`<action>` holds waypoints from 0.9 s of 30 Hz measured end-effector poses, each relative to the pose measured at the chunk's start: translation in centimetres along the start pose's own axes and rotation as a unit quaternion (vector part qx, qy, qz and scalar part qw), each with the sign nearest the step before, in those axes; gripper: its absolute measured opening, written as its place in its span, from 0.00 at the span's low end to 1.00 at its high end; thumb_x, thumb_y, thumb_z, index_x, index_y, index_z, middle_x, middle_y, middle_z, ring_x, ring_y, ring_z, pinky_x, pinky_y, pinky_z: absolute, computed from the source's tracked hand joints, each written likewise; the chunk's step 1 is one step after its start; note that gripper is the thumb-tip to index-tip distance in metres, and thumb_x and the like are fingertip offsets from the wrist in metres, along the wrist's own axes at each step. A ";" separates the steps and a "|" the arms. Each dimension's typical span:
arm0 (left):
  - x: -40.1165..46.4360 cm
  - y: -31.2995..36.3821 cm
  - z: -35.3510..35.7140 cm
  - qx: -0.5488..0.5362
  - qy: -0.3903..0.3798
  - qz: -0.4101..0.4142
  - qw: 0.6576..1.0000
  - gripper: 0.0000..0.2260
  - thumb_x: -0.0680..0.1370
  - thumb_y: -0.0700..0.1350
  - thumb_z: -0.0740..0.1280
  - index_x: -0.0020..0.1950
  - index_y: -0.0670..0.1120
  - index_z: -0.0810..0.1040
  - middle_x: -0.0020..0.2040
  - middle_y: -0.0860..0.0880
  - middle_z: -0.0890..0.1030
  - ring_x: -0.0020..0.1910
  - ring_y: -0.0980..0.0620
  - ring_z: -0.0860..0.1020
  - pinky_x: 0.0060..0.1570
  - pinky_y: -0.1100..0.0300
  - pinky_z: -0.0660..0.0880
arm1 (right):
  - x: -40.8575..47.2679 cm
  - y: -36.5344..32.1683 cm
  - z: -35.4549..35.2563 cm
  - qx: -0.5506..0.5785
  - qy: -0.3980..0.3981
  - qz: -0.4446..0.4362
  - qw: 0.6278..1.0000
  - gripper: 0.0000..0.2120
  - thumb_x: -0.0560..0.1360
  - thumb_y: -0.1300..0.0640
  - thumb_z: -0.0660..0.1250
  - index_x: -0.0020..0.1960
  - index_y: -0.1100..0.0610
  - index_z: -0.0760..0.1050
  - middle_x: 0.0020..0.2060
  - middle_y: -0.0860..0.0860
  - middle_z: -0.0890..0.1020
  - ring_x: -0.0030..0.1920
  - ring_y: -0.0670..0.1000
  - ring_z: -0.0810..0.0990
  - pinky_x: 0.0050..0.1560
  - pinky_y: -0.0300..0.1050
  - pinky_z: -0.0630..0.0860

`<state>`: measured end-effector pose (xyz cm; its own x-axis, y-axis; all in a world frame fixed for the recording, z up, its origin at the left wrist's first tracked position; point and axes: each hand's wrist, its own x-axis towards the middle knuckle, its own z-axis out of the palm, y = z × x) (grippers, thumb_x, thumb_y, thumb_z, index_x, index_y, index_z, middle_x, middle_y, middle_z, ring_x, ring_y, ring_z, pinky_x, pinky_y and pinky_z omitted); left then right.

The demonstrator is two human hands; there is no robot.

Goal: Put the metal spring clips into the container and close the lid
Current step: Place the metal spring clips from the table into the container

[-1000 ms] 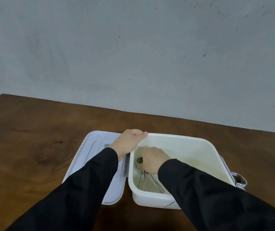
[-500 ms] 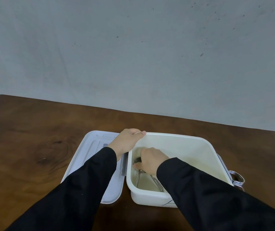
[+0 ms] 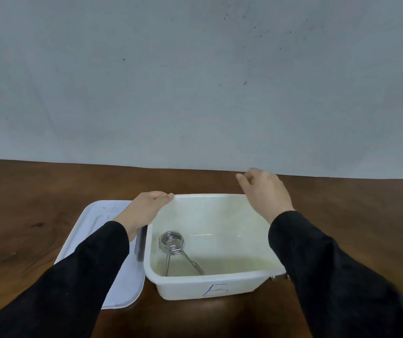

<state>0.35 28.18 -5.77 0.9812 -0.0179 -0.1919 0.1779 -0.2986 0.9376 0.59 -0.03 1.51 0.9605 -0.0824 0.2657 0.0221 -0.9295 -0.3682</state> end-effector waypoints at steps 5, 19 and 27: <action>-0.1 0.1 0.1 0.007 0.013 -0.010 1.000 0.14 0.81 0.57 0.68 0.50 0.49 0.87 0.52 0.51 0.86 0.53 0.49 0.81 0.49 0.57 0.74 | 0.1 10.4 -1.5 -0.133 -0.203 0.148 0.959 0.16 0.81 0.49 0.62 0.58 0.59 0.80 0.54 0.55 0.84 0.55 0.57 0.82 0.56 0.48 0.77; -0.6 0.4 0.3 -0.017 0.018 -0.013 1.000 0.13 0.81 0.55 0.69 0.51 0.48 0.88 0.56 0.47 0.87 0.60 0.44 0.83 0.61 0.51 0.76 | -3.0 14.4 3.9 -0.189 -0.258 0.238 0.917 0.08 0.77 0.56 0.70 0.53 0.60 0.79 0.33 0.50 0.76 0.32 0.49 0.75 0.38 0.41 0.73; -0.9 0.7 0.2 -0.022 0.005 -0.021 1.000 0.14 0.82 0.54 0.68 0.54 0.45 0.87 0.59 0.45 0.86 0.62 0.43 0.81 0.62 0.51 0.76 | -2.1 13.9 2.5 -0.150 -0.181 0.229 0.945 0.10 0.78 0.54 0.68 0.41 0.59 0.78 0.33 0.52 0.80 0.33 0.51 0.80 0.32 0.40 0.74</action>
<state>-0.44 27.75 -4.97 0.9733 0.0033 -0.2294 0.2225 -0.2561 0.9407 -0.40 -11.88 -6.43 0.8838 -0.4223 -0.2015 -0.4455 -0.8911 -0.0866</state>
